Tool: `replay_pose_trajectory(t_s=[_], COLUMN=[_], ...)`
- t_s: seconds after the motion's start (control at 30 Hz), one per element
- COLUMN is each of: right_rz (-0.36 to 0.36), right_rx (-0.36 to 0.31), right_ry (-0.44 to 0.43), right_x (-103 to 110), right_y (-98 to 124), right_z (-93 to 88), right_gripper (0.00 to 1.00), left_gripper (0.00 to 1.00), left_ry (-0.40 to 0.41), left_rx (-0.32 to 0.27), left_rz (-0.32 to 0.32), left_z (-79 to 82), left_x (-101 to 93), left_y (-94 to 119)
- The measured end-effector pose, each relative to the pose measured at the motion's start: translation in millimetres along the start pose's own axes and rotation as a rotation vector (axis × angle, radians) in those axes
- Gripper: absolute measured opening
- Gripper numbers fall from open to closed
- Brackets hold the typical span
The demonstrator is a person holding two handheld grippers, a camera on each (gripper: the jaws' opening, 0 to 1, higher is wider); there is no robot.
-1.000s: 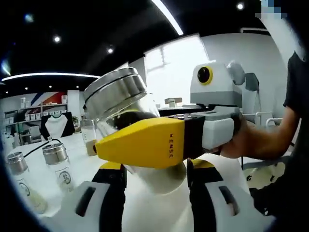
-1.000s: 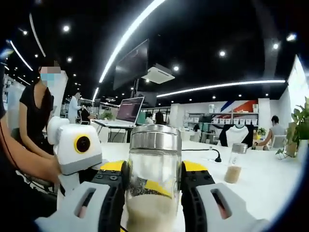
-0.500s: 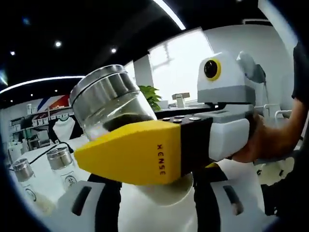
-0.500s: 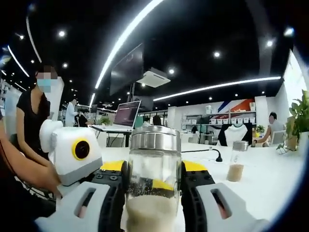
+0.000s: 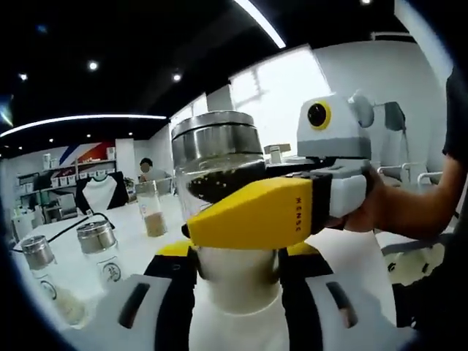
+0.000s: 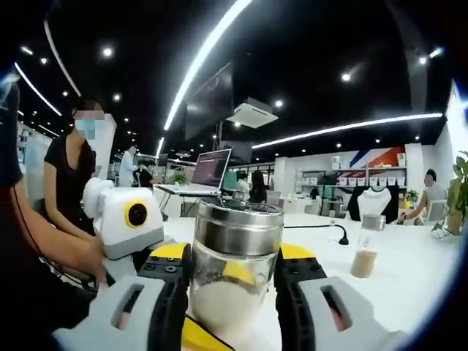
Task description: Rotate the seasoning bottle until the label or dispensing opening points toward the visible target arrow and the bottle remains upright within the marked orientation range
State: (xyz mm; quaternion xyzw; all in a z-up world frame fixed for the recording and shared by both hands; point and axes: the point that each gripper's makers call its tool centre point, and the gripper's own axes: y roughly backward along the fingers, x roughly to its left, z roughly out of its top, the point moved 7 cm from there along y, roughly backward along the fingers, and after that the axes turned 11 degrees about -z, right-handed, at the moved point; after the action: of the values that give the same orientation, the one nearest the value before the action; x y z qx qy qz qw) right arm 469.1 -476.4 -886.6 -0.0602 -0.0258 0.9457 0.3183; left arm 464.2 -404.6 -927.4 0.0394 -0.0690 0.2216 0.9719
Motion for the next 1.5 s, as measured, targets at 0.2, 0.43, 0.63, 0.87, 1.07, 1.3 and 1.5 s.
replay_pose_trajectory(t_s=[0.2, 0.43, 0.63, 0.87, 1.07, 1.3, 1.5], right_rz=[0.066, 0.197, 0.284, 0.382, 0.355, 0.221, 0.104], right_rx=[0.016, -0.031, -0.054, 0.001, 0.028, 0.077, 0.065], right_ry=[-0.005, -0.059, -0.141, -0.084, -0.088, -0.05, -0.029], right_x=[-5, 2, 7, 26, 23, 14, 6], right_y=[8, 21, 31, 33, 30, 18, 11], right_z=[1.9, 14.7, 20.2, 14.5, 13.8, 4.3, 6.4], right_gripper=[0.46, 0.44, 0.45, 0.45, 0.45, 0.45, 0.45], left_gripper=[0.45, 0.45, 0.45, 0.45, 0.46, 0.47, 0.47], left_ry=[0.007, 0.056, 0.107, 0.065, 0.06, 0.002, 0.009], left_rx=[0.001, -0.053, -0.103, -0.045, -0.044, 0.001, -0.005], left_rz=[-0.043, -0.142, -0.264, -0.33, -0.319, -0.215, -0.112], left_z=[0.2, 5.2, 12.2, 7.1, 5.8, -0.2, 2.4], left_x=[-5.1, -15.4, -28.4, -41.7, -40.1, -30.5, -22.3], left_y=[-2, -3, -2, -8, -10, -12, -11])
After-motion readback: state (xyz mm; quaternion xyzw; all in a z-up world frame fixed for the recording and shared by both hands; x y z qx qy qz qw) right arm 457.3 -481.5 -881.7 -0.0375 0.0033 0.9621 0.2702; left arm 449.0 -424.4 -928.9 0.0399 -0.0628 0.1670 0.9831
